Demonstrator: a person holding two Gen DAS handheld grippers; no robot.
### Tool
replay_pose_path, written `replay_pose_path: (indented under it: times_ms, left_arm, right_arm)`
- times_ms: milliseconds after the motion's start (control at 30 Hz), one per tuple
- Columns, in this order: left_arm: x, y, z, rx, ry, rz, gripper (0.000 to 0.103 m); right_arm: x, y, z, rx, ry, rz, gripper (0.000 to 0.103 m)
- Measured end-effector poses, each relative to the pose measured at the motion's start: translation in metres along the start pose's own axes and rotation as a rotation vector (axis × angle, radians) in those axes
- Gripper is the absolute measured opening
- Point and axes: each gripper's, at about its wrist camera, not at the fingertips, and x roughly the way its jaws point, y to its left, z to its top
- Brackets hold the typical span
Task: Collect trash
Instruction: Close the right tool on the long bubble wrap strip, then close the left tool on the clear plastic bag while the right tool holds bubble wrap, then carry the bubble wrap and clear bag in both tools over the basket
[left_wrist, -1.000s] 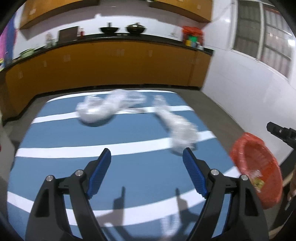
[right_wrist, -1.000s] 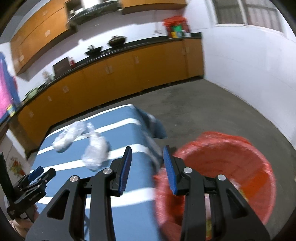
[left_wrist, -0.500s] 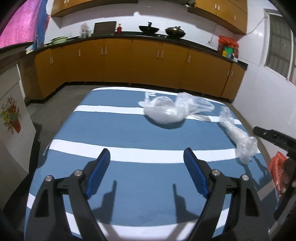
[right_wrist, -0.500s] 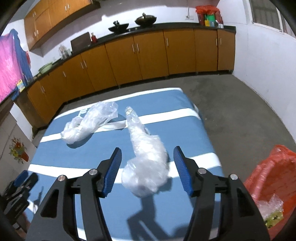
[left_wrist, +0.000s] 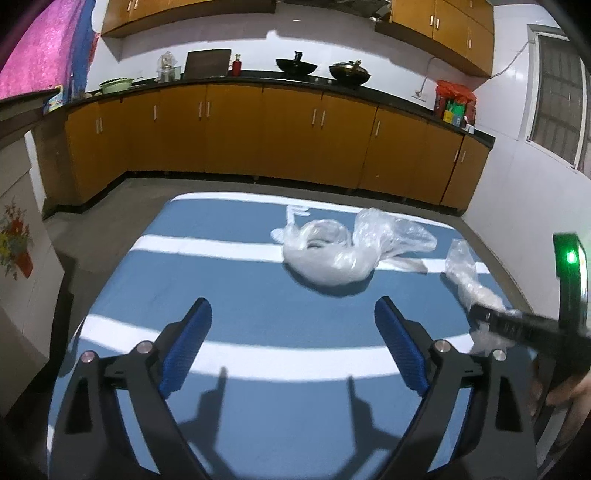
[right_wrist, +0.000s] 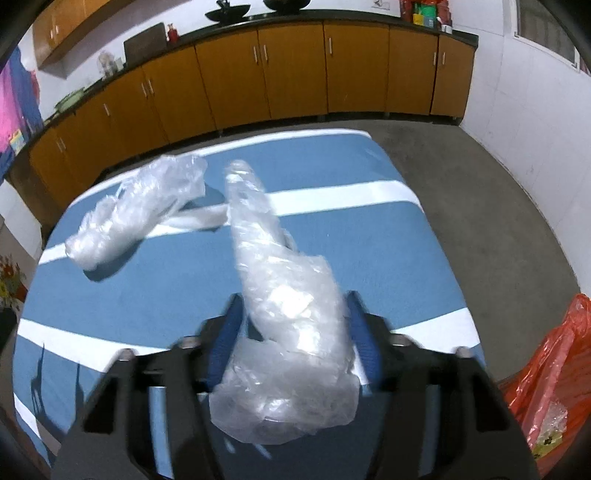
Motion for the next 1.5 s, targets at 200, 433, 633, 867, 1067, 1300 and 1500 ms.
replay_pose_path:
  times_ms: [200, 433, 633, 867, 1067, 1300, 1500]
  left_arm:
    - [0.031, -0.02, 0.02, 0.054, 0.002, -0.002, 0.092]
    - [0.08, -0.036, 0.044, 0.056, 0.075, -0.002, 0.092]
    - [0.113, -0.045, 0.045, 0.087, 0.151, 0.025, 0.091]
    - [0.129, -0.048, 0.035, 0.114, 0.227, -0.024, 0.061]
    - [0.131, -0.051, 0.029, 0.126, 0.253, -0.071, 0.028]
    - [0.111, -0.044, 0.021, 0.098, 0.235, -0.093, 0.021]
    - [0.071, -0.041, 0.013, 0.08, 0.211, -0.124, 0.02]
  right_arm:
    - [-0.013, -0.009, -0.014, 0.016, -0.011, 0.033, 0.037]
    - [-0.017, -0.017, -0.02, 0.023, -0.012, 0.052, 0.037]
    - [-0.014, -0.014, -0.014, 0.026, -0.01, 0.059, 0.037]
    - [-0.014, -0.015, -0.015, 0.039, -0.006, 0.066, 0.038]
    - [-0.016, -0.016, -0.016, 0.048, -0.004, 0.067, 0.038]
    - [-0.031, -0.033, -0.018, 0.091, -0.022, 0.078, 0.037]
    - [-0.065, -0.043, -0.021, 0.114, -0.069, 0.097, 0.037]
